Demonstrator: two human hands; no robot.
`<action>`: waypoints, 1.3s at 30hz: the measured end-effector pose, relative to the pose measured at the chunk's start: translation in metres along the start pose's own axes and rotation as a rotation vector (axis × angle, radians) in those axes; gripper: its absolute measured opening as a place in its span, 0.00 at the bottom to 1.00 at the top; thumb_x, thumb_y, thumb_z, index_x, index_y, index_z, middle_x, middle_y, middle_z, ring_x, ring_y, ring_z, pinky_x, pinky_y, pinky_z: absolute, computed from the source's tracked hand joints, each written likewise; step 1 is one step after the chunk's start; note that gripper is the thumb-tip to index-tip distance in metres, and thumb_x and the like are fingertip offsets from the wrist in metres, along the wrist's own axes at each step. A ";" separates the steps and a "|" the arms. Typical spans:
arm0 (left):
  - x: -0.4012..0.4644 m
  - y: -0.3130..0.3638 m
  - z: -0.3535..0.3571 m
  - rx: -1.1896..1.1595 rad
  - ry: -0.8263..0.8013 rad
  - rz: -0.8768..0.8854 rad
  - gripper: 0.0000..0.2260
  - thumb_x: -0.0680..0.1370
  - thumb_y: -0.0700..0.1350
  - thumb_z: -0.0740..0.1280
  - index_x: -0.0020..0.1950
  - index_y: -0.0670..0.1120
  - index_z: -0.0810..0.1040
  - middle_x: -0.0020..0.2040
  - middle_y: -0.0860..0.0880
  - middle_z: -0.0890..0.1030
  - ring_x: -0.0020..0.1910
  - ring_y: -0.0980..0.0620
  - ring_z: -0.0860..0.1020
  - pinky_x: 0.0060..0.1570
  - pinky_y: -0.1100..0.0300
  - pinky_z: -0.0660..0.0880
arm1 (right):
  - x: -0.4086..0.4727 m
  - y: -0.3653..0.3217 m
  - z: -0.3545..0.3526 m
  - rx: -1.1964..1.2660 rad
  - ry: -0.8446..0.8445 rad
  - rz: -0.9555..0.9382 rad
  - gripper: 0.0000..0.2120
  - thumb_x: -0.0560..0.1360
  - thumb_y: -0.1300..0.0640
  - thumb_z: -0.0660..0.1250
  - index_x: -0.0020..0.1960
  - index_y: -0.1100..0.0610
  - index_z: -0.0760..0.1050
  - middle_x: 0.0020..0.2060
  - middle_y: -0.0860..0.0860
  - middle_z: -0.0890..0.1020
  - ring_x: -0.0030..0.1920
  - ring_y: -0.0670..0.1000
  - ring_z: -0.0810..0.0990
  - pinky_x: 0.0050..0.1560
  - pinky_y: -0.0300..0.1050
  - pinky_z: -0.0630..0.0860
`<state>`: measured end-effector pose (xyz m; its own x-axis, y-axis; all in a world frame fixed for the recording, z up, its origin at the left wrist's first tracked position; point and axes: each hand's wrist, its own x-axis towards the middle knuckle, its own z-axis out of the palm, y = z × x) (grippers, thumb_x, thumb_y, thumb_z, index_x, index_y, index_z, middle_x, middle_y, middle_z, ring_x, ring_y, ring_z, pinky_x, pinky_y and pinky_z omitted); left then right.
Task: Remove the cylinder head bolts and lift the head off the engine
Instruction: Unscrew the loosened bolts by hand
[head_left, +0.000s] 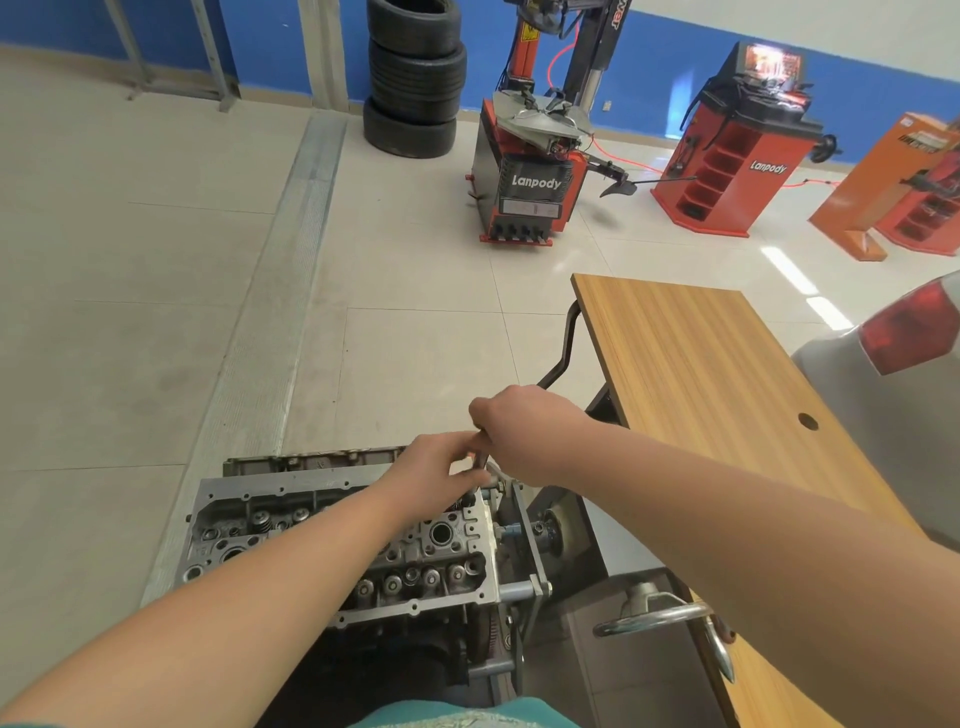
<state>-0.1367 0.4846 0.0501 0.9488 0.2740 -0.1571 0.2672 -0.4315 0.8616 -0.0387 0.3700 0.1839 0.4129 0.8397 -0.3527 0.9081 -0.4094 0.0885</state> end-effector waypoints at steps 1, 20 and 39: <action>-0.001 -0.001 -0.001 0.002 -0.027 -0.001 0.07 0.80 0.44 0.73 0.48 0.57 0.81 0.45 0.60 0.86 0.55 0.61 0.84 0.62 0.50 0.79 | -0.001 0.004 0.000 0.015 -0.007 -0.057 0.04 0.83 0.59 0.64 0.57 0.55 0.74 0.44 0.52 0.77 0.43 0.56 0.78 0.43 0.53 0.81; 0.007 -0.003 -0.004 0.031 -0.024 -0.042 0.02 0.73 0.53 0.74 0.42 0.59 0.83 0.38 0.59 0.87 0.38 0.63 0.83 0.40 0.66 0.75 | -0.007 0.007 -0.003 0.204 0.092 -0.157 0.17 0.79 0.52 0.68 0.67 0.48 0.74 0.54 0.48 0.77 0.49 0.53 0.79 0.45 0.50 0.78; 0.020 -0.001 -0.001 0.046 0.012 -0.026 0.06 0.71 0.54 0.81 0.42 0.59 0.84 0.41 0.57 0.86 0.42 0.58 0.84 0.46 0.61 0.81 | 0.005 -0.001 0.005 -0.040 0.030 0.055 0.09 0.84 0.52 0.62 0.58 0.57 0.75 0.37 0.52 0.73 0.34 0.52 0.72 0.31 0.48 0.68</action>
<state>-0.1182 0.4910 0.0466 0.9396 0.2954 -0.1731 0.2994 -0.4635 0.8340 -0.0378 0.3726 0.1770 0.4634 0.8270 -0.3184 0.8859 -0.4408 0.1445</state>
